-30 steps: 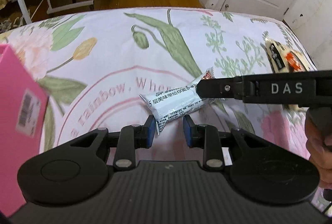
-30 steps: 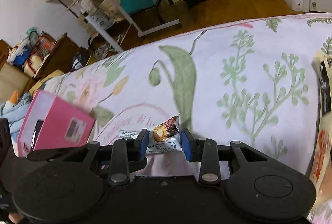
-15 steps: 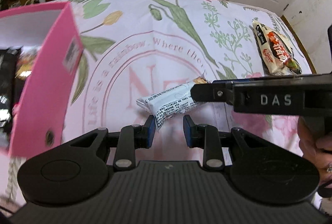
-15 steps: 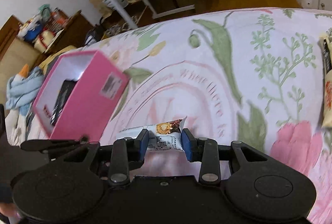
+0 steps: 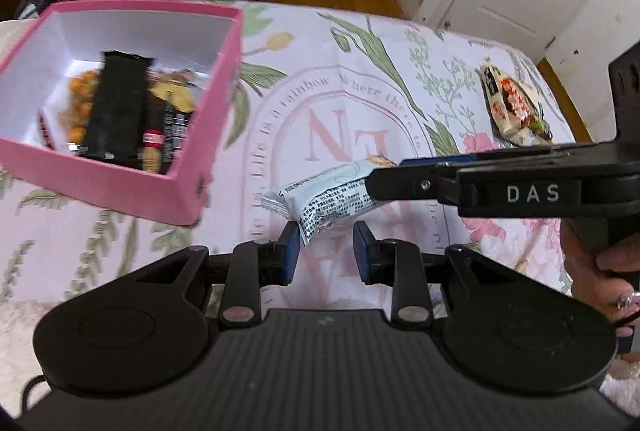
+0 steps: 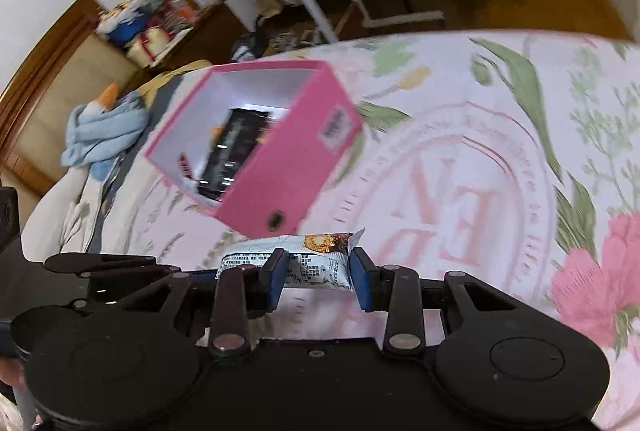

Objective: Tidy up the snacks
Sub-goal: 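Carry the wafer bar into the pink box and open the right gripper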

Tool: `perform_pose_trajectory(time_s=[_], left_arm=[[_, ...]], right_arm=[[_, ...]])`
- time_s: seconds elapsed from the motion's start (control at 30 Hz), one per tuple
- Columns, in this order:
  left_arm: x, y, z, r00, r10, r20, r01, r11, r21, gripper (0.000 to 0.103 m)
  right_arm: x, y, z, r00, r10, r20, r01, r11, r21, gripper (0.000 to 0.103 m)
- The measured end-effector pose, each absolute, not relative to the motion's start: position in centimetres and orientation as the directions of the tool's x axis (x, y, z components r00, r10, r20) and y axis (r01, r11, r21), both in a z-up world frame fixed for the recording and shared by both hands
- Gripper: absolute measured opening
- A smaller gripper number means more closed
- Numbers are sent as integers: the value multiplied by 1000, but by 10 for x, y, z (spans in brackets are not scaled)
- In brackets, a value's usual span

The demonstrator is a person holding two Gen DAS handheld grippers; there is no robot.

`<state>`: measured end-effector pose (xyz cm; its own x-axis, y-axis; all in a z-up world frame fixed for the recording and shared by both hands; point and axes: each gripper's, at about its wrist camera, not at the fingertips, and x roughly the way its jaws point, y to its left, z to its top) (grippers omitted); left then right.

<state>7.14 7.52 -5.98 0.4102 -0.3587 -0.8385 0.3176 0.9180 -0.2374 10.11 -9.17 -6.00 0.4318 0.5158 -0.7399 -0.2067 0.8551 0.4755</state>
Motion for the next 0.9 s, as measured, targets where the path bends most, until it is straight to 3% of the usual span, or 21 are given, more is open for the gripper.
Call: perform_pose_trajectory(time_s=[0.47, 0.77, 0.9], left_arm=[[89, 141, -25, 549, -284, -786, 252, 953, -168, 28], [135, 152, -48, 590, -196, -784, 171, 978, -116, 28], [153, 152, -62, 543, -228, -808, 135, 974, -184, 28]], right_arm=[[156, -7, -14, 428, 530, -732, -426, 833, 354, 41], [221, 17, -36, 403, 588, -701, -533, 774, 342, 41], [233, 18, -51, 417, 596, -686, -529, 773, 350, 41]])
